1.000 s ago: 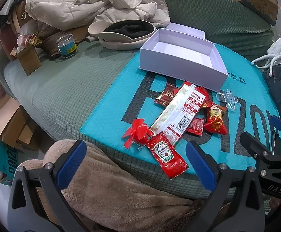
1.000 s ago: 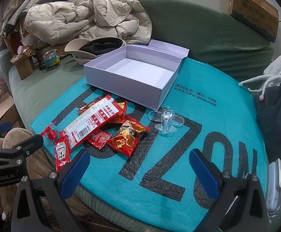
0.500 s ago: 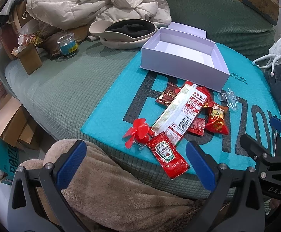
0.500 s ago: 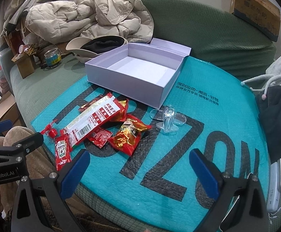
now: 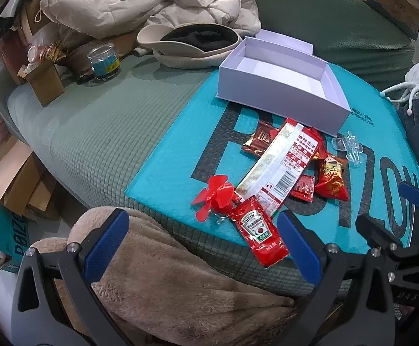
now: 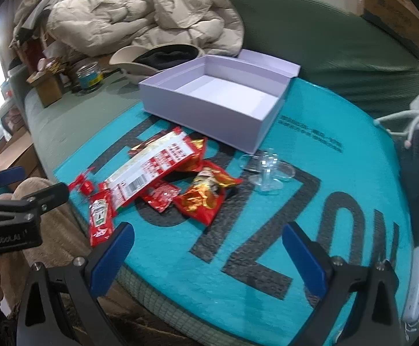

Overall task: Organize objects
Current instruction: 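Grasp the red toy fan with the left tool while the right tool grasps the Heinz ketchup packet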

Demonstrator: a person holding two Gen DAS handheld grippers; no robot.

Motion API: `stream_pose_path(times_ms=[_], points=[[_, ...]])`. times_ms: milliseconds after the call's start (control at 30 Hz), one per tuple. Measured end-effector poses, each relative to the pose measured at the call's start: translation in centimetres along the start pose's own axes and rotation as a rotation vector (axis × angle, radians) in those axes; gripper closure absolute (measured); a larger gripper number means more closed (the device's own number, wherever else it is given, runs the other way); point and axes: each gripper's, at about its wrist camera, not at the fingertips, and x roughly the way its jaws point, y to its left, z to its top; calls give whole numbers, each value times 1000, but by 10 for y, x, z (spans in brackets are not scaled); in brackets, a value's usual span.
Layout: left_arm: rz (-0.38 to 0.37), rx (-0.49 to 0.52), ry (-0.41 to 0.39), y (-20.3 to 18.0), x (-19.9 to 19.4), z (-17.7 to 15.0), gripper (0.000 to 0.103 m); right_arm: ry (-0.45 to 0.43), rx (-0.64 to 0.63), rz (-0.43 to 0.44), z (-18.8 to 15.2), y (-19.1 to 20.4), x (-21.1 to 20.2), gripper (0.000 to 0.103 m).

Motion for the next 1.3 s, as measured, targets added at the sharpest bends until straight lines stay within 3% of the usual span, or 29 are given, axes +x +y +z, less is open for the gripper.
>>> stream_pose_path(times_ms=[367,633,767,900,1033,1133,1300], points=[[-6,4,32,14,13,-5,0,79,-89,140,-4,24,26,1],[-49,19,51,23,27,0,0,132,-174,256,-3,45,43,13],[-52,43,50,24,32,5,0,160,-225,363,-3,59,52,23],[-57,56,48,27,35,8,0,181,-257,397,2,67,61,37],[-85,58,53,29,38,10,0,189,-298,430,5,79,69,41],[-106,74,53,26,41,12,0,182,-331,436,8,87,71,52],[-128,84,69,20,51,16,3,178,-335,394,12,82,75,80]])
